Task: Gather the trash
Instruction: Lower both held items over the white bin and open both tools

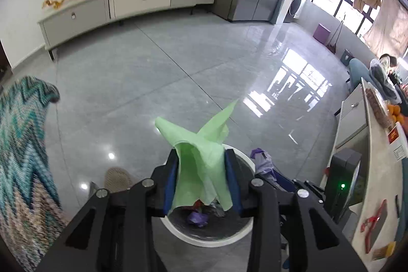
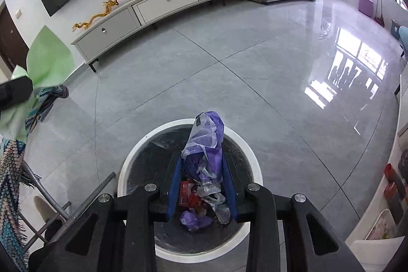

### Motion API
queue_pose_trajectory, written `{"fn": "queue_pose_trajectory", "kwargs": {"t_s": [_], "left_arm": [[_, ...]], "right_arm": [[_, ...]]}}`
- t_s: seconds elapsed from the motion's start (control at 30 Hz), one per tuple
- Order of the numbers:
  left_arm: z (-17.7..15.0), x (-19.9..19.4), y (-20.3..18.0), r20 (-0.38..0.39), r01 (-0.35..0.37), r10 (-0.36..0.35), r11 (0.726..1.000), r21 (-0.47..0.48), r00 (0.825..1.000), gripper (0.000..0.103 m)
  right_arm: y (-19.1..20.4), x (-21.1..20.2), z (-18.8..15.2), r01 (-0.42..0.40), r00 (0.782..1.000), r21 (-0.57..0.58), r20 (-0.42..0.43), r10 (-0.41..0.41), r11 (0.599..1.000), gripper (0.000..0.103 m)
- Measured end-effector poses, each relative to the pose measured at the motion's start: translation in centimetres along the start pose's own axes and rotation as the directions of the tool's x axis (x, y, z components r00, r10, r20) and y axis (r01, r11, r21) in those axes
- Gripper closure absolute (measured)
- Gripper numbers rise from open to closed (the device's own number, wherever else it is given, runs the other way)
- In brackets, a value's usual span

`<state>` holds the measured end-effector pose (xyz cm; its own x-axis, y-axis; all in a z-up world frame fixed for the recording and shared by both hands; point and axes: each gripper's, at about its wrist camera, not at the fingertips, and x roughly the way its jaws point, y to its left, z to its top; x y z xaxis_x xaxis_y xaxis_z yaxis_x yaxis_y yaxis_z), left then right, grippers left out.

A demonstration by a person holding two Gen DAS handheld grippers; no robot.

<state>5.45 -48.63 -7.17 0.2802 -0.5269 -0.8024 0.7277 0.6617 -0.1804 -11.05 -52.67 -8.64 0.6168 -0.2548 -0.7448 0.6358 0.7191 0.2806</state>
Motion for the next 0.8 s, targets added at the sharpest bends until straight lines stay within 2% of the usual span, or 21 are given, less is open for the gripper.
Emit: {"fn": "queue_pose_trajectory", "kwargs": {"t_s": [0.1, 0.17, 0.2, 0.23, 0.3, 0.33, 0.43, 0.53, 0.67, 0.8], "left_arm": [[0.0, 0.3, 0.0, -0.007, 0.024, -0.024, 1.0, -0.011, 1.0, 0.068], [0.1, 0.3, 0.0, -0.012, 0.049, -0.049, 0.999, -0.019, 0.999, 0.064], [0.1, 0.3, 0.1, -0.014, 0.062, -0.063, 0.998, -0.024, 0.998, 0.058], [0.2, 0.3, 0.1, -0.016, 0.072, -0.072, 0.997, -0.029, 0.997, 0.047], [0.2, 0.1, 0.2, -0.009, 0.077, -0.078, 0.996, -0.046, 0.997, 0.036], [0.2, 0.0, 0.3, -0.005, 0.081, -0.081, 0.995, -0.05, 0.997, 0.035], [0.3, -0.1, 0.3, -0.009, 0.08, -0.081, 0.995, -0.058, 0.997, 0.034], [0.2, -0.4, 0.5, -0.008, 0.077, -0.078, 0.995, -0.067, 0.997, 0.034], [0.0, -1.3, 0.2, 0.014, 0.071, -0.071, 0.996, -0.05, 0.997, 0.034], [-0.2, -3.5, 0.2, 0.087, 0.056, -0.052, 0.997, -0.047, 0.995, 0.034]], "right_arm": [[0.1, 0.1, 0.1, -0.005, 1.0, -0.003, -0.008, 0.005, 1.0, 0.073], [0.4, 0.2, 0.2, 0.001, 1.0, -0.014, -0.015, -0.002, 1.0, 0.072], [0.4, 0.3, 0.2, 0.001, 1.0, -0.016, -0.018, -0.001, 1.0, 0.071], [0.4, 0.4, 0.2, 0.002, 1.0, -0.014, -0.021, -0.002, 1.0, 0.071], [0.3, 0.5, 0.2, 0.009, 1.0, -0.007, -0.021, -0.009, 1.0, 0.07], [0.2, 0.6, 0.2, 0.013, 1.0, -0.002, -0.023, -0.013, 1.0, 0.067], [0.2, 0.7, 0.0, 0.041, 0.999, 0.007, -0.025, -0.041, 0.999, 0.055], [0.1, 0.5, 0.0, 0.051, 0.998, 0.013, -0.022, -0.051, 0.999, 0.049], [0.4, -0.3, 0.0, 0.055, 0.998, 0.023, -0.006, -0.055, 0.998, 0.047], [0.8, -1.7, 0.2, 0.043, 0.999, 0.035, 0.021, -0.043, 0.998, 0.046]]}}
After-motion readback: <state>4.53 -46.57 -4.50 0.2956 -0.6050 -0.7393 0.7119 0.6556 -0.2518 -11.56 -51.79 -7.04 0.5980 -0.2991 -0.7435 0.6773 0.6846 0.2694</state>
